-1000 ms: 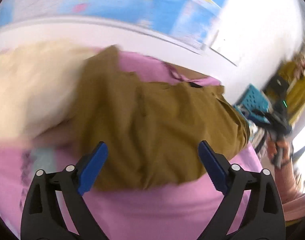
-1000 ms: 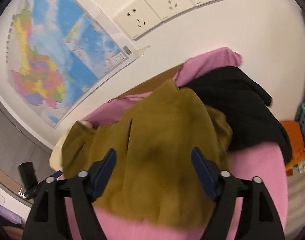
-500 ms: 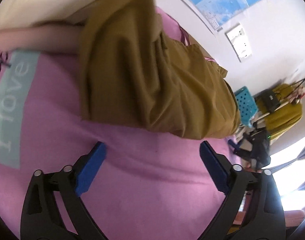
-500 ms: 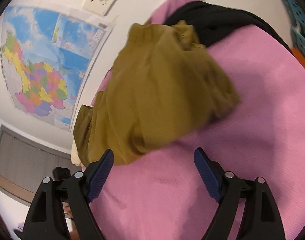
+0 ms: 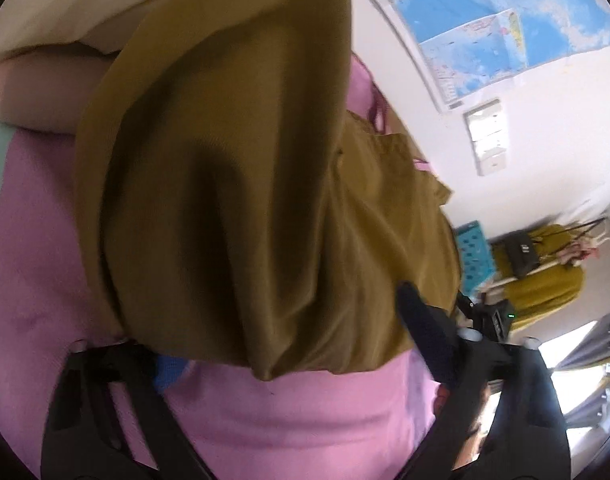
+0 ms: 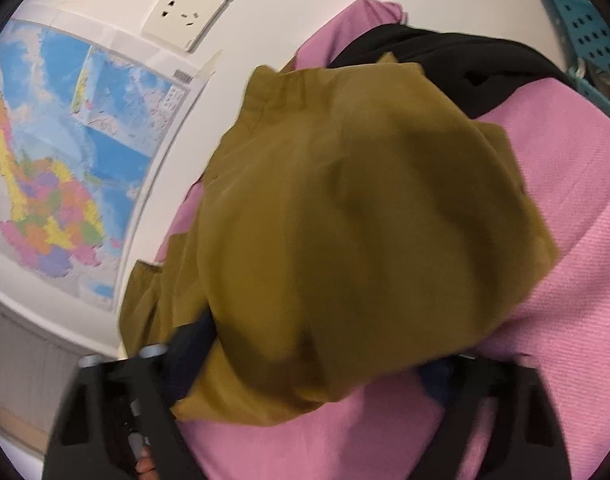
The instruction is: Fold large clothes
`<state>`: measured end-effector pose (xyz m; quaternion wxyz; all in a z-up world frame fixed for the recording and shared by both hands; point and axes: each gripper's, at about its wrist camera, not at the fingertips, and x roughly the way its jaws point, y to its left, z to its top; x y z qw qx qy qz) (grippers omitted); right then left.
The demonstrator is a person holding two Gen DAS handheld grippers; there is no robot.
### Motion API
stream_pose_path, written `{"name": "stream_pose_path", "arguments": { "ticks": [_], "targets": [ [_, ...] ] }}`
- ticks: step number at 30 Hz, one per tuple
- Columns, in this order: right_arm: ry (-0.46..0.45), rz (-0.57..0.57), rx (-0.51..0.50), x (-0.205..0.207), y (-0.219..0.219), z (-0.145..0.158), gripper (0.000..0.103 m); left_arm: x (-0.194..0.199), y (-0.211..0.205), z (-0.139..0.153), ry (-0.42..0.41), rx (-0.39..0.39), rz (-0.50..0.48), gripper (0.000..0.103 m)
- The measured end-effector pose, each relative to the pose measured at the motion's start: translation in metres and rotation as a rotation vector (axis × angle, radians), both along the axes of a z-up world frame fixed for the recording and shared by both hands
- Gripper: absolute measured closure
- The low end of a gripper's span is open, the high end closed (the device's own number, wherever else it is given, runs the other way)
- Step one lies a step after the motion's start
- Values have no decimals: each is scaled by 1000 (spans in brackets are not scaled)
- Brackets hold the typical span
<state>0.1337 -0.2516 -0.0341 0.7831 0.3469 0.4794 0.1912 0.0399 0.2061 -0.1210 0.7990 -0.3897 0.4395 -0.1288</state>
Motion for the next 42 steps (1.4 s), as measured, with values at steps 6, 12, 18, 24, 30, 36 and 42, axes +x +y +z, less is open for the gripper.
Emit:
{"name": "stream_pose_path", "arguments": {
  "ticks": [6,12,18,24,30,36,42],
  "targets": [
    [-105,64,53,-3,6,21,86,-9,-3,25,-45,51,1,74],
    [-319,141,81,-41,-6,99,88,-42,-12,92,-230,85,-32,77],
    [-329,268,42,-112,-29,110,87,-116,-30,101,-302,121,-198,75],
    [19,291,-102,-133,-38,28,68,-143,-50,35,-88,159,-303,68],
    [-2,365,-198,-154,-57,53,34,-176,-50,88,-266,312,-325,56],
    [-228,535,-267,-197,-68,125,29,-193,-53,153,-495,406,-285,11],
    [-417,442,-327,-162,-26,145,8,-130,-52,151,-402,585,-204,6]
  ]
}}
